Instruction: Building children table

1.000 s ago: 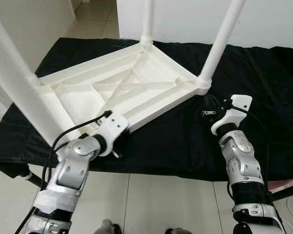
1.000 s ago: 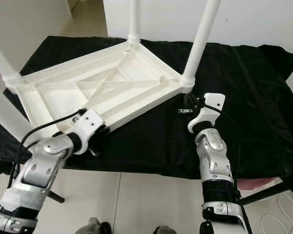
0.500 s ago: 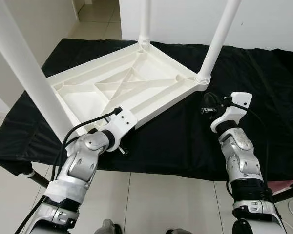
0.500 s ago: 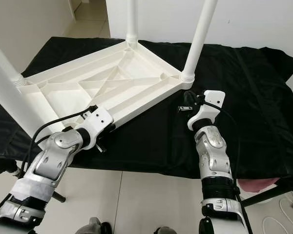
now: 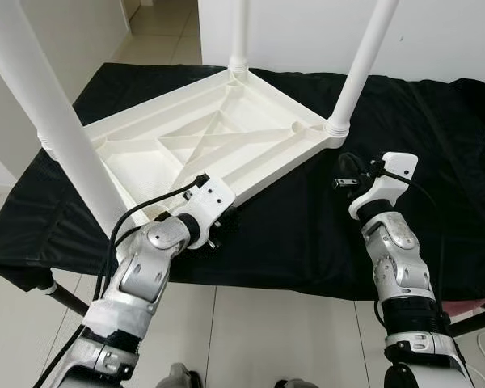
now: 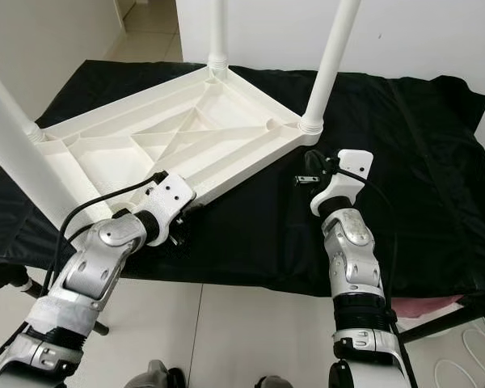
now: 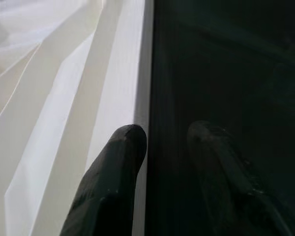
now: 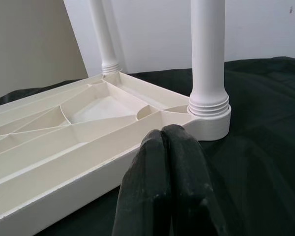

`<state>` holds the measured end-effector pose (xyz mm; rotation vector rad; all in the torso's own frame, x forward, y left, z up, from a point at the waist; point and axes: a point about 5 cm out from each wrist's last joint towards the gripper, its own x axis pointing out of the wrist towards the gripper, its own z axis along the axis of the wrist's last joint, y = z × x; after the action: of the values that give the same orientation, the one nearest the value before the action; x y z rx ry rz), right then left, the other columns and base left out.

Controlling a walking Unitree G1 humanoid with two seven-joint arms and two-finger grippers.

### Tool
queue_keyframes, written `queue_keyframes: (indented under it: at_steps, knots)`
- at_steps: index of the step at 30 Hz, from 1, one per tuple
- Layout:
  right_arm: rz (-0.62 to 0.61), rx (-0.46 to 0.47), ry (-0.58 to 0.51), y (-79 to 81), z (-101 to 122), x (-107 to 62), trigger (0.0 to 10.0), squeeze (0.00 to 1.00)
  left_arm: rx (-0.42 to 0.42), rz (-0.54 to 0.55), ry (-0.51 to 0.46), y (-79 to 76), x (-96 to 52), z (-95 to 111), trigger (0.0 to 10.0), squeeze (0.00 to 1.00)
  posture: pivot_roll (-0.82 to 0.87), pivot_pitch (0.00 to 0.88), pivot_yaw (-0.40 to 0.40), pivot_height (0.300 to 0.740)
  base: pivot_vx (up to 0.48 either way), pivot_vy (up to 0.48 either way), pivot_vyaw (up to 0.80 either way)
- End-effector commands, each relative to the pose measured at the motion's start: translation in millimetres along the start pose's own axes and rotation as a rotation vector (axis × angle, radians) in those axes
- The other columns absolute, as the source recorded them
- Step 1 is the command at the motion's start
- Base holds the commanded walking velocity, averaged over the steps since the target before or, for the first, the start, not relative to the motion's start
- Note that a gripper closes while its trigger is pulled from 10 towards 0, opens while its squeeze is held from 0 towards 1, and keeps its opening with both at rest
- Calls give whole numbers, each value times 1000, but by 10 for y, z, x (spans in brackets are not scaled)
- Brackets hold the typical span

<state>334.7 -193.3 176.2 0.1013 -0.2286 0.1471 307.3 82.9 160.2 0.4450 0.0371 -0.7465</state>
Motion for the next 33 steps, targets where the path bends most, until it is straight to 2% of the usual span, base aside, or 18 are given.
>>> queue_keyframes:
  at_steps: [1,3,6,8,11,13,14,16,17,18,24,25,26,28,29,30,31,33]
  knots:
    - [-3,7,2,18,-30,-5,10000,0,18,-1,-98,-32,-95,90,10000,0,-98,96,45,740,0,0,0]
    - [-2,6,2,20,-34,-9,10000,0,16,5,-122,-40,-132,108,10000,0,-94,99,48,740,0,0,0]
    - [-1,7,4,29,-47,-13,10000,0,-48,47,-189,-55,-301,110,10000,0,-87,102,47,740,0,0,0]
    - [0,9,6,38,-54,-7,10000,0,-97,74,-192,-58,-377,77,10000,0,-87,102,47,740,0,0,0]
    - [4,11,8,51,-62,5,10000,0,-110,94,-206,-70,-442,75,10000,0,-75,104,44,740,0,0,0]
    - [20,17,12,93,-78,39,10000,0,-174,119,-225,-113,-604,61,10000,0,-55,108,36,740,0,0,0]
    - [20,17,12,93,-78,39,10000,0,-174,119,-225,-113,-604,61,10000,0,-55,108,36,740,0,0,0]
    - [31,21,15,122,-85,56,10000,0,-192,139,-239,-130,-719,58,10000,0,-33,113,24,740,0,0,0]
    - [37,24,16,135,-89,66,10000,0,-203,137,-233,-136,-769,43,10000,0,-33,113,24,740,0,0,0]
    - [50,28,21,168,-103,94,10000,0,-222,106,-217,-183,-905,-10,10000,0,-18,116,16,740,0,0,0]
    - [66,30,24,201,-110,121,10000,0,-271,95,-198,-221,-1048,-76,10000,0,-7,117,11,740,0,0,0]
    - [72,29,24,213,-111,134,10000,0,-275,113,-180,-214,-1119,-112,10000,0,2,117,9,740,0,0,0]
    - [72,29,24,213,-111,134,10000,0,-275,113,-180,-214,-1119,-112,10000,0,2,117,9,740,0,0,0]
    - [79,29,24,224,-113,156,10000,0,-295,156,-158,-195,-1251,-162,10000,0,18,119,6,740,0,0,0]
    - [79,29,24,224,-113,156,10000,0,-295,156,-158,-195,-1251,-162,10000,0,18,119,6,740,0,0,0]
    - [82,31,24,230,-119,169,10000,0,-305,186,-143,-177,-1338,-187,10000,0,35,119,0,740,0,0,0]
    - [82,31,24,230,-119,169,10000,0,-305,186,-143,-177,-1338,-187,10000,0,35,119,0,740,0,0,0]
    - [88,39,26,252,-133,194,10000,0,-300,226,-112,-152,-1499,-219,10000,0,42,119,-2,740,0,0,0]
